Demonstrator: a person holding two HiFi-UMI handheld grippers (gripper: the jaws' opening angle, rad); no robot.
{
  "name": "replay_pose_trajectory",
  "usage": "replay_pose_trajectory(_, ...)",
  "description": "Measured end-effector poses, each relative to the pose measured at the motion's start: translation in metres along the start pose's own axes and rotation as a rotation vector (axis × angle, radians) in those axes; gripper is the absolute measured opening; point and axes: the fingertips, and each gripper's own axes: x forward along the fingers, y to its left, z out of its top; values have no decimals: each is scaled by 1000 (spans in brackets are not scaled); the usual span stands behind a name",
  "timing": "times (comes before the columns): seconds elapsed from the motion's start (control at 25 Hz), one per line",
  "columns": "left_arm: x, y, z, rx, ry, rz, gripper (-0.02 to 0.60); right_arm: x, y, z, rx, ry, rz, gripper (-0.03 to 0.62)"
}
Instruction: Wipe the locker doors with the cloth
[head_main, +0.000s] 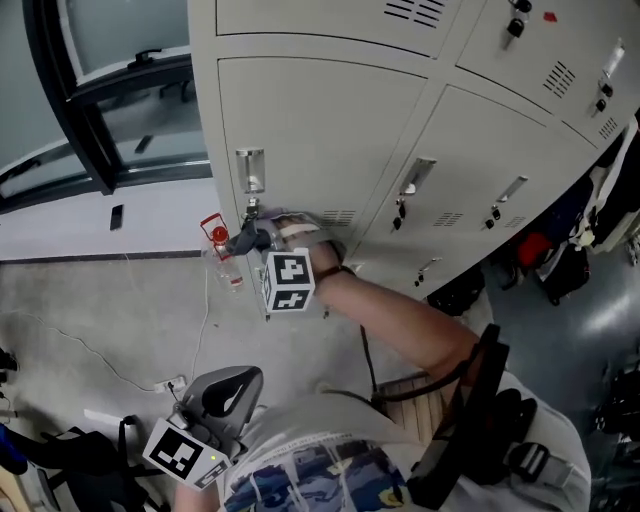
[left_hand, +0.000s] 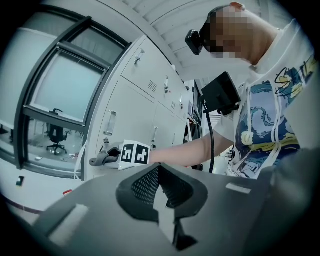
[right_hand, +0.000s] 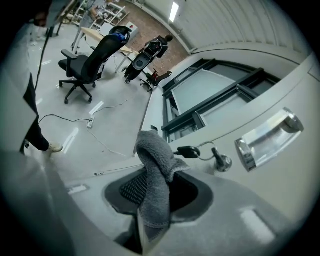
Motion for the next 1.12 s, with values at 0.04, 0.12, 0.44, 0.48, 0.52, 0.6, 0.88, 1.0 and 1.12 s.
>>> replay_pose_trajectory(0.04,0,1,-1,0,2,-1,2,3,4,-1,1,3,11,115)
replay_pose_trajectory(0.12,1,1,-1,-1,7,0,2,8,12,-2,6,2,38,114)
replay_pose_trajectory(0.44,-1,11,2,0,17,38,2,28,37,-14,7,29,95,114)
replay_pose_trajectory(0.48,-1,11,2,-2,19,43,2,30,39,-14,6,29,101,114)
replay_pose_trajectory(0.52,0,11,1,-3,21,46,2,32,42,-15,5,27,107,114)
replay_pose_trajectory(0.6,2,9,1,-5,26,49,2,35,47,-16,8,25,118,114)
replay_pose_trajectory(0.88,15,6,1,-3,46,53,2,6,59,-21,38,-24,138,115)
replay_pose_trajectory(1.0,30,1,3,0,50,47,2,-24,61,-30,88,-51,139,115)
replay_pose_trajectory(1.12,49,-8,1,2,59,35,2,-61,64,-46,179,-85,136,115)
